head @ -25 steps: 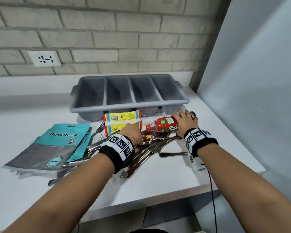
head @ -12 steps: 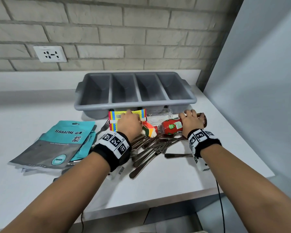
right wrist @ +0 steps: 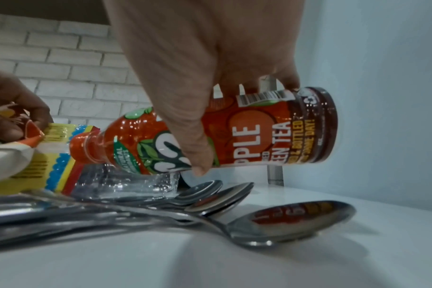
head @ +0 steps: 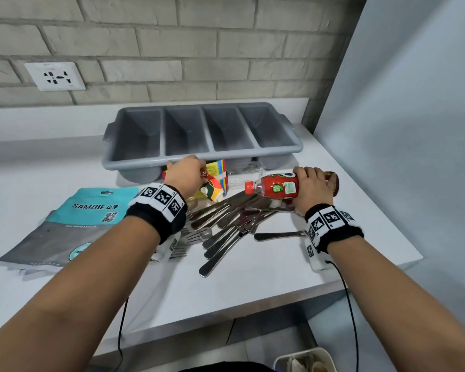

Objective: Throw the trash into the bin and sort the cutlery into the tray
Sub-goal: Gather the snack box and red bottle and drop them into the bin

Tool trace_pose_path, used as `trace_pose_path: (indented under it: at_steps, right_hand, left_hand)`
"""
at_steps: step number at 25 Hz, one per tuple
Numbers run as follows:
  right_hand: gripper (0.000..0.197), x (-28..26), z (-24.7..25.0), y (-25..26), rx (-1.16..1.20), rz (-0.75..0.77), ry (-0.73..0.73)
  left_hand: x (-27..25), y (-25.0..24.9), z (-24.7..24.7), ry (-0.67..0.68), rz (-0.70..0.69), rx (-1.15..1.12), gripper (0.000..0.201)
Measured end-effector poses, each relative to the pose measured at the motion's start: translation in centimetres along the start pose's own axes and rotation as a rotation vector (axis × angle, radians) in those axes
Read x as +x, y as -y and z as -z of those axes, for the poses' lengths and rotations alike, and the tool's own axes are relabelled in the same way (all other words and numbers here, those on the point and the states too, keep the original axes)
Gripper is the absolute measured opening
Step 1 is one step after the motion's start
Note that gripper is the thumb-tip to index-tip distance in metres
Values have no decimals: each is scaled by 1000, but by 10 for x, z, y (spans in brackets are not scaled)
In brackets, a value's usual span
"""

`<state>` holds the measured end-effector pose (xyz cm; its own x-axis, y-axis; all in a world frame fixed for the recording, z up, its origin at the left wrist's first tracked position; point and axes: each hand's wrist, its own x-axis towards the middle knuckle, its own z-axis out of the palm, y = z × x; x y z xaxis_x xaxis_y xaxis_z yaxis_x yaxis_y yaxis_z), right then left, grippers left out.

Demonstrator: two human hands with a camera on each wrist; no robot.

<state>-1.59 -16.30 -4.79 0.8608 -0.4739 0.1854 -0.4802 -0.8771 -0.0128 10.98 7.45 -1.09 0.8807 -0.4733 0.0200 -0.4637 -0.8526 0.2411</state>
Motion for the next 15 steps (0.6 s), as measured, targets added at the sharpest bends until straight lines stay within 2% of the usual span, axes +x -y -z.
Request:
trace_pose_path:
  at_steps: [3, 5, 7, 10, 15]
  right_hand:
    - [67, -20, 11, -7, 63, -61, -72]
    - [69, -37, 24, -13, 123, -133, -144]
    - [69, -59, 36, -21, 250, -223, -257]
    - [70, -111, 45, -47, 489, -376, -386]
    - [62, -210, 8, -116, 958, -767, -354]
  left_hand:
    - [-9, -14, 16, -126, -65, -123, 25]
    - [-23, -36, 31, -233, -127, -287, 24]
    - [-43, -65, 42, -278, -149, -478, 21]
    - [-77, -118, 31, -150, -126, -711, 18]
    - [-133, -202, -40, 220, -45, -834, 19]
